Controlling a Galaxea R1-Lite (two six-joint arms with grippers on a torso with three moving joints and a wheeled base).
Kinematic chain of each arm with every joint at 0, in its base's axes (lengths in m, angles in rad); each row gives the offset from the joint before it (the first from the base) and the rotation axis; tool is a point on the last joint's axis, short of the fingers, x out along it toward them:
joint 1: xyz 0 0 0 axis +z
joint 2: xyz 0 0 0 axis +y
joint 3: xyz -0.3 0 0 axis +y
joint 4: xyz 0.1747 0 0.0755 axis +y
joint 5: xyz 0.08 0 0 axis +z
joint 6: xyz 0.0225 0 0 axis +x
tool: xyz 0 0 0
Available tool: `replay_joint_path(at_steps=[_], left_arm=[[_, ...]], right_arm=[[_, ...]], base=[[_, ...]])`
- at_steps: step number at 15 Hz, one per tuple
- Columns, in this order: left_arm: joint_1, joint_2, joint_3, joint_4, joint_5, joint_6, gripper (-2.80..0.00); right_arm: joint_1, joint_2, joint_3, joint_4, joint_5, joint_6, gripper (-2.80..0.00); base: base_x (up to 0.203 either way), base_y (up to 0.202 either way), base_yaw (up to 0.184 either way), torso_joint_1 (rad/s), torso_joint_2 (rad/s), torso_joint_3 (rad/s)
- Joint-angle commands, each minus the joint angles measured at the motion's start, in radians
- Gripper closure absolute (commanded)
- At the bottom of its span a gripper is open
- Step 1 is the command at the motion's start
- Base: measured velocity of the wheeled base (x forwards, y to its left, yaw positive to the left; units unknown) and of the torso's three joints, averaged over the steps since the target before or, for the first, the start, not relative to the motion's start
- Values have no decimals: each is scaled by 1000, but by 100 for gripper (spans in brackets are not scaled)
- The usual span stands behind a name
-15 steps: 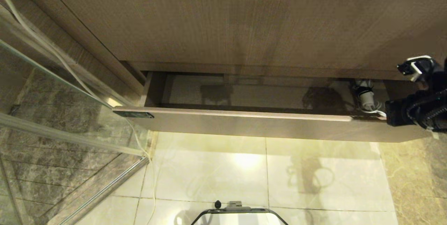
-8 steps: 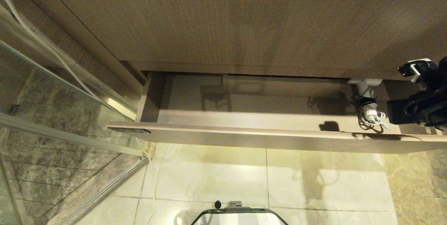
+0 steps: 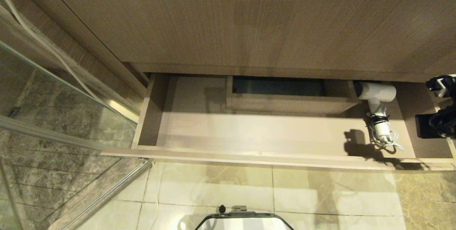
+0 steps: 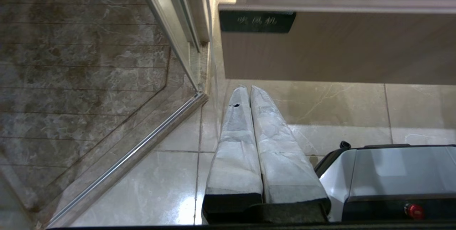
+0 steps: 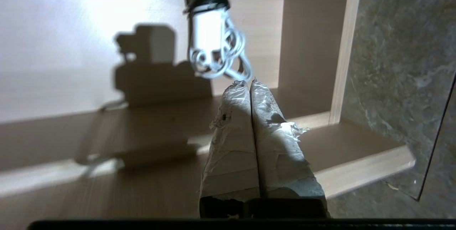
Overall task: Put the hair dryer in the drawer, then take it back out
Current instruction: Pull open the drawer
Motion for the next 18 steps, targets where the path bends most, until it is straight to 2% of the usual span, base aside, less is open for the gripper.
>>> replay_joint_path(at_steps=[1, 3, 7, 12, 15, 18], left_arm=[[0, 0, 0, 0, 0, 0, 0], [0, 0, 0, 0, 0, 0, 0], [0, 0, 2, 0, 0, 0, 0], [0, 0, 0, 0, 0, 0, 0], [0, 0, 1, 0, 0, 0, 0], [0, 0, 0, 0, 0, 0, 0]], right_arm=[[-11, 42, -12, -11, 0, -1, 0], [-19, 64, -26, -2, 19, 0, 0], [-25, 92, -60, 21, 117, 0, 0], [-60, 145, -94, 21, 129, 0, 0], [-108, 207, -127, 31, 134, 3, 0], [-128, 270, -168, 44, 165, 11, 0]], base=[[0, 0, 0, 0, 0, 0], [0, 0, 0, 0, 0, 0], [0, 0, 0, 0, 0, 0], [0, 0, 0, 0, 0, 0], [0, 0, 0, 0, 0, 0], [0, 0, 0, 0, 0, 0]])
